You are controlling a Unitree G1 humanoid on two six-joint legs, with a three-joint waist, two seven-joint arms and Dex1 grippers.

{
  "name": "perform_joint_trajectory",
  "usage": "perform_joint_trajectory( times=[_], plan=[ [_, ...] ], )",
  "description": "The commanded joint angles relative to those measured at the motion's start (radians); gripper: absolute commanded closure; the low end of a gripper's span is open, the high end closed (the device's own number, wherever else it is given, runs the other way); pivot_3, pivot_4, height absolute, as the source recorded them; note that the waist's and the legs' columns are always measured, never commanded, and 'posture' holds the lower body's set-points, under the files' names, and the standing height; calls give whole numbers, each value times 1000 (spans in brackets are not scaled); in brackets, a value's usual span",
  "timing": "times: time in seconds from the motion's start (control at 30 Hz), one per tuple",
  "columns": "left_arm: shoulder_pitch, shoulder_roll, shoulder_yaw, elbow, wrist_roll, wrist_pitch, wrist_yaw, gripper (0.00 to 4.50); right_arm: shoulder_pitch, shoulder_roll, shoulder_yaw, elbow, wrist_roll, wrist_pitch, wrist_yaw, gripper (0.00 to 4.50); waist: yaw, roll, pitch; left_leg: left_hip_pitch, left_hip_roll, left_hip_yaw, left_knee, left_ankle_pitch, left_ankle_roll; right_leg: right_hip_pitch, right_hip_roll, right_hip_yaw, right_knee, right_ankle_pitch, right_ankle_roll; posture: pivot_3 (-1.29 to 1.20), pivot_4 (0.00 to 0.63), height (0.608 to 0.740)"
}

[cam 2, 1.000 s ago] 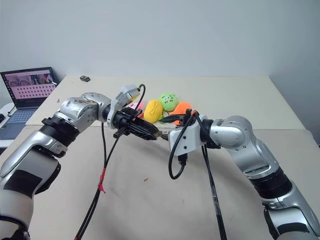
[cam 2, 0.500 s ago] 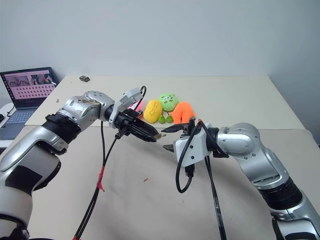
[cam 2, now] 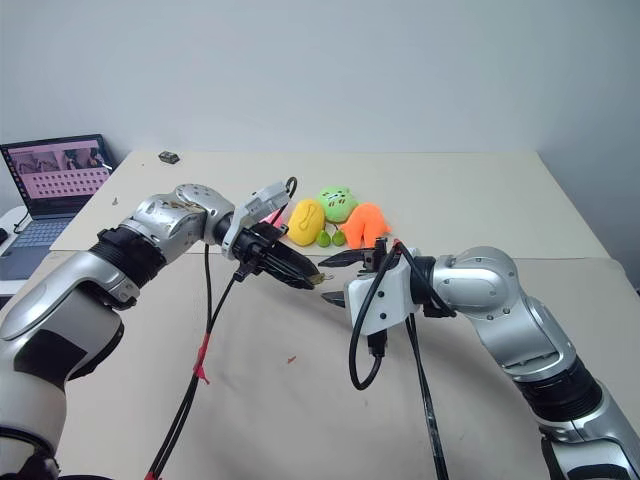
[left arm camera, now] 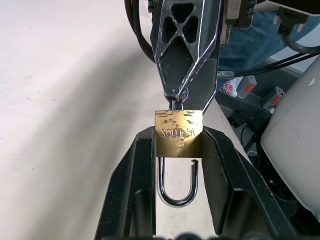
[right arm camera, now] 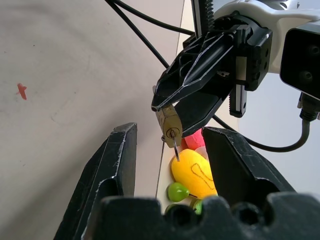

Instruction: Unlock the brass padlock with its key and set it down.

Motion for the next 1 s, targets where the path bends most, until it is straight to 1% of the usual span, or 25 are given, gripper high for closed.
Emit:
perform_joint_trajectory(
  times=[0.03,0.17,0.2,0.23,0.3,0.37,0.4,0.8,0.87,1.0],
  plan=[
    [-39,-3,-5,-11,-16,-18,-8,3714,-15,10,-15,-27,4,3,-8,1958,0,0,0,0,0,0,0,0,0,0,0,0,0,0,0,0,150,640],
    [-50,-20,-8,17,-5,-30,-8,3714,-11,20,-15,-31,9,21,-8,1958,0,0,0,0,0,0,0,0,0,0,0,0,0,0,0,0,150,640],
    [-54,-25,-9,28,-4,-31,-8,3714,-9,21,-15,-32,11,25,-8,2456,0,0,0,0,0,0,0,0,0,0,0,0,0,0,0,0,150,640],
    [-56,-27,-11,35,-4,-34,-8,3714,-9,22,-16,-33,12,29,-7,2573,0,0,0,0,0,0,0,0,0,0,0,0,0,0,0,0,150,640],
    [-60,-29,-20,44,-2,-42,-8,3714,-8,23,-19,-35,14,36,-6,3352,-1,0,0,0,0,0,0,0,0,0,0,0,0,0,0,0,150,640],
    [-62,-32,-25,51,0,-48,-8,3714,-7,23,-23,-35,16,40,-6,3995,-1,0,0,0,0,0,0,0,0,0,0,0,0,0,0,0,150,640],
    [-63,-34,-27,54,-1,-50,-8,3714,-7,23,-23,-35,16,42,-6,4218,-1,0,0,0,0,0,0,0,0,0,0,0,0,0,0,0,150,640],
    [-71,-32,-26,64,-9,-33,-8,3714,-12,29,-25,-29,2,42,-17,4257,0,0,0,0,0,0,0,0,0,0,0,0,0,0,0,0,150,640],
    [-72,-29,-25,63,-12,-24,-8,2682,-13,32,-25,-28,1,41,-17,4257,-1,0,0,0,0,0,0,0,0,0,0,0,0,0,0,0,150,640],
    [-73,-27,-23,67,-14,-16,-8,1305,-17,34,-23,-25,1,39,-15,4257,0,0,0,0,0,0,0,0,0,1,0,0,0,0,0,0,150,640]
  ],
)
